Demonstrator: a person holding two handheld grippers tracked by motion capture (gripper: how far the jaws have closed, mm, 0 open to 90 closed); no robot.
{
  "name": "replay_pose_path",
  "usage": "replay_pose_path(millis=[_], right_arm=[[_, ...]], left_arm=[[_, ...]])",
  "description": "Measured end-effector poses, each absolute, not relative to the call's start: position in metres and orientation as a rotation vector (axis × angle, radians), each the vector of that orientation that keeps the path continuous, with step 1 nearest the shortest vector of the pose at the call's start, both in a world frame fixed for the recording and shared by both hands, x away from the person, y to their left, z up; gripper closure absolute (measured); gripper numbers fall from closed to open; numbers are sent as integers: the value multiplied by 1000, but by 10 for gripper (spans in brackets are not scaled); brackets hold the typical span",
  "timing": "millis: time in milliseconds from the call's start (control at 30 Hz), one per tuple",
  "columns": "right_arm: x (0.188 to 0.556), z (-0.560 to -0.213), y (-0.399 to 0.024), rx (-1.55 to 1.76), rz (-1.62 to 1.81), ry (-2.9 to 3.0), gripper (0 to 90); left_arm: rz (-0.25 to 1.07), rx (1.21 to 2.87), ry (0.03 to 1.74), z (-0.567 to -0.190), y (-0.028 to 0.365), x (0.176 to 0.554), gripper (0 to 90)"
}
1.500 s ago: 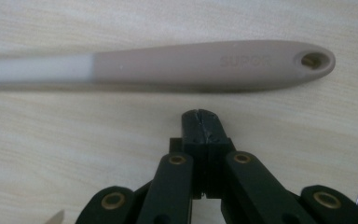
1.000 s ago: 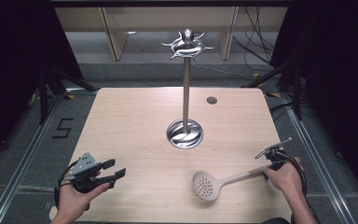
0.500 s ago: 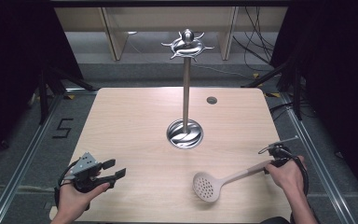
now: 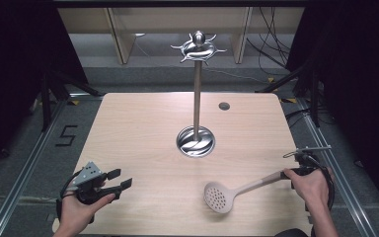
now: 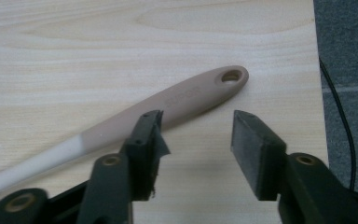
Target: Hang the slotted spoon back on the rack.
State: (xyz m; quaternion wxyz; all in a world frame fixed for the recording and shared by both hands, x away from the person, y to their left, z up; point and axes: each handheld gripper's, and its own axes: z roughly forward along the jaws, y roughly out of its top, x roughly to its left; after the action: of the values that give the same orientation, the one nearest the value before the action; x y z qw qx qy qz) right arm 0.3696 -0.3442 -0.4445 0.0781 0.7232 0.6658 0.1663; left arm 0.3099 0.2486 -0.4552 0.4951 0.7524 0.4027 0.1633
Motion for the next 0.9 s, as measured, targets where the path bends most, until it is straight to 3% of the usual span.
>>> replay_pose_path(millis=[33,67,300,900], right_arm=[[370,-444,-344,2165,498,1994,501],[370,-446,-345,2192,526,1967,443],[374,-449,-347,2284,521,1902,393],[396,-457,-327,2404,439,1783,363]], left_arm=[[396,1823,976,-455,249,310,392],[401,1820,985,-455,249,310,392],[394,1819,1000,-456,248,312,392],[388,1830,959,-453,242,311,391]])
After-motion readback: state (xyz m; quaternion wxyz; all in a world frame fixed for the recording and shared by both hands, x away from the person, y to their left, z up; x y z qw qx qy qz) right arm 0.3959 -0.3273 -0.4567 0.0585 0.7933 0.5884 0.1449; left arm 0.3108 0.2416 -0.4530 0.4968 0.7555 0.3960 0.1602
